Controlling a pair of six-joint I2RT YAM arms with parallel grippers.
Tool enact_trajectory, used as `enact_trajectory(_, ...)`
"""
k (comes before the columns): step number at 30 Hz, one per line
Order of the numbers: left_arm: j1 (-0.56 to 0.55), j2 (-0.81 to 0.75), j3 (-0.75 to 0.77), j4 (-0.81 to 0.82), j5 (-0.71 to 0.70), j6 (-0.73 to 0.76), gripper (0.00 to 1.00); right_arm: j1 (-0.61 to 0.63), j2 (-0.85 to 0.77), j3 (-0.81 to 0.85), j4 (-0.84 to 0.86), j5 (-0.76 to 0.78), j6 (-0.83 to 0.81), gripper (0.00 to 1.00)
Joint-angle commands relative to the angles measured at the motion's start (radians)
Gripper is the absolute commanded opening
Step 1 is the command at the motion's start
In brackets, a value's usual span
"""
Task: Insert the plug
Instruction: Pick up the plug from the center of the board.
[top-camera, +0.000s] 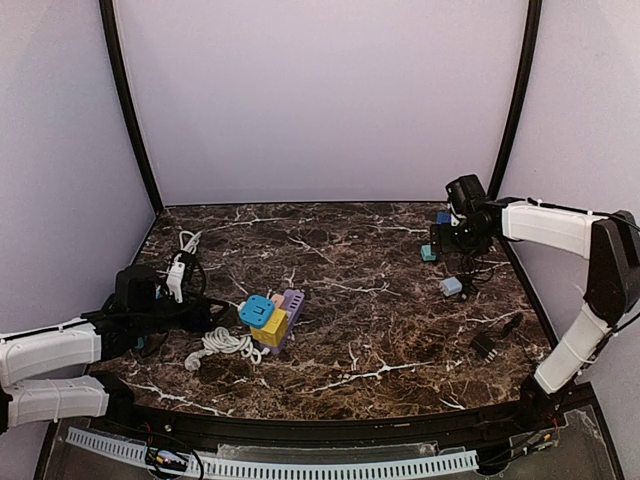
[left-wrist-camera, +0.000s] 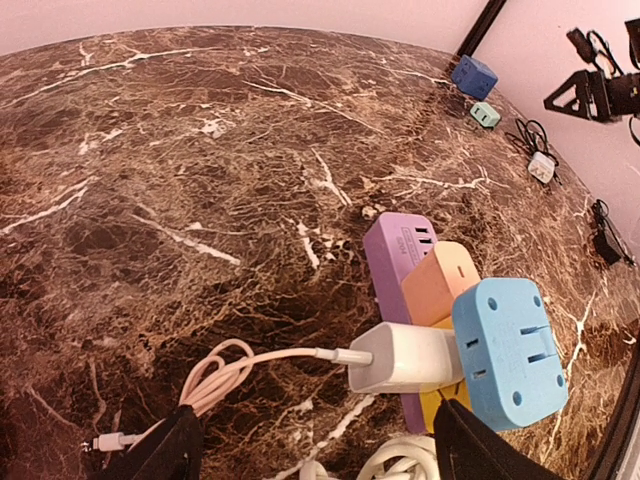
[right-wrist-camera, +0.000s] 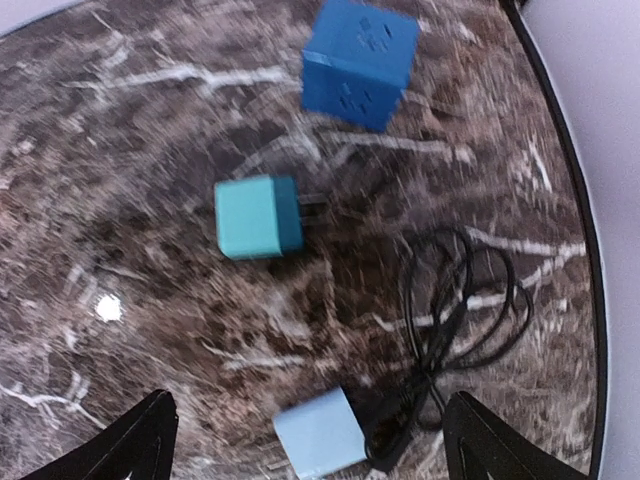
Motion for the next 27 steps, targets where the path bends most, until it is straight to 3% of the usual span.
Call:
enact_trajectory(1,0.023,-0.052,-0.050,0.034,-0.045,-0.033,0.81,-0.025,0.016,-0.009,-0.248,0.040,0.315,0.88)
enact_trajectory(3,0.030,-0.069,-0.072,0.047,-0.052,-0.039,0.81,-0.026,-0.005,-0.040,-0.234,0.024,0.501,0.81)
enact_trajectory(6,0.035,-0.092,-0.096,0.062,-0.055,-0.040,0.81,0.007,-0.013,-0.058,-0.209,-0.009,0.733,0.82)
enact_trajectory(9,0.040,-0.115,-0.106,0.064,-0.056,-0.042,0.81,0.071,0.016,-0.024,-0.224,0.061,0.899,0.83)
enact_trajectory(13,0.047,-0.143,-0.115,0.064,-0.060,-0.043,0.81,0.063,0.110,0.042,-0.345,0.062,1.068,0.83)
enact_trajectory(22,0.063,-0.167,-0.124,0.077,-0.061,-0.056,0.81,0.032,0.238,0.084,-0.384,0.040,1.079,0.82)
enact_trajectory(27,0.064,-0.167,-0.126,0.078,-0.058,-0.058,0.81,0.010,0.276,0.076,-0.341,0.020,1.030,0.74)
